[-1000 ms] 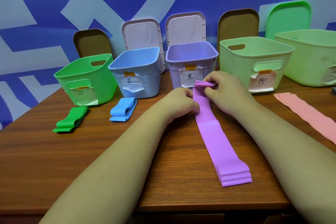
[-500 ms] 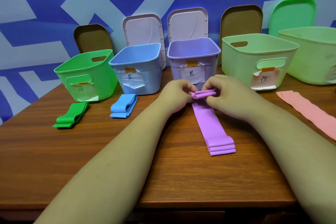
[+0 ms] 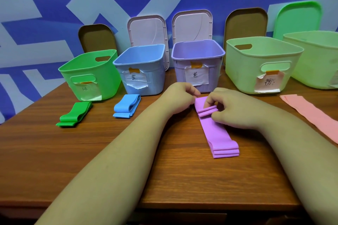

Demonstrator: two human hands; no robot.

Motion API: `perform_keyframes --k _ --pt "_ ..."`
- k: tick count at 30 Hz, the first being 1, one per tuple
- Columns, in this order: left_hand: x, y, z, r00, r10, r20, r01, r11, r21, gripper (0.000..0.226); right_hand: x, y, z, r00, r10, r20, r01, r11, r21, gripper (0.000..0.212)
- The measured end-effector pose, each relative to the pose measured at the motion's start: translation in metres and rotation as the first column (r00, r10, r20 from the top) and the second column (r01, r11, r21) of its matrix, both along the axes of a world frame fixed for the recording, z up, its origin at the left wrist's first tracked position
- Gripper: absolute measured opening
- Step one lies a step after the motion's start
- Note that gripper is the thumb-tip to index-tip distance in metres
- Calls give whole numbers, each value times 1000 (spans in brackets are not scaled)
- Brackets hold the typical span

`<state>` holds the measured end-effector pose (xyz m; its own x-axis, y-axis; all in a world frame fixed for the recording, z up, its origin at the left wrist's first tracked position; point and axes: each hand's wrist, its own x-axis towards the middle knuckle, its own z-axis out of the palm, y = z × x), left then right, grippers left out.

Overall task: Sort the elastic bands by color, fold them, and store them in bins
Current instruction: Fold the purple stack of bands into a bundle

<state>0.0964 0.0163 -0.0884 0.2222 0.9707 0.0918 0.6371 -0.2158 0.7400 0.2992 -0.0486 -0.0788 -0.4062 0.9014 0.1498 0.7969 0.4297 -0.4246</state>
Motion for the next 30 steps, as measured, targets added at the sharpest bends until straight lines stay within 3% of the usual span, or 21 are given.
perform_keyframes --k 11,15,19,22,27,30 --pt "-3 -6 8 999 -28 29 32 989 -148 27 0 0 1 991 -86 -105 81 996 -45 25" --pt "-5 -4 7 990 -99 -100 83 986 -145 46 -1 4 3 977 -153 -150 143 987 -72 24" --pt "-4 -3 4 992 -82 -93 69 988 -140 59 -3 15 1 908 -272 -318 243 962 -129 24" --pt "-4 -3 3 991 -87 -99 72 986 -149 63 -5 30 -3 884 -350 -310 353 934 -49 13" --pt "-3 -3 3 988 -81 -129 61 987 -151 73 -6 41 -9 947 -274 -168 246 955 -167 22" --pt "-2 -3 4 987 -81 -142 58 986 -159 83 -5 40 -11 936 -256 -240 215 959 -186 14"
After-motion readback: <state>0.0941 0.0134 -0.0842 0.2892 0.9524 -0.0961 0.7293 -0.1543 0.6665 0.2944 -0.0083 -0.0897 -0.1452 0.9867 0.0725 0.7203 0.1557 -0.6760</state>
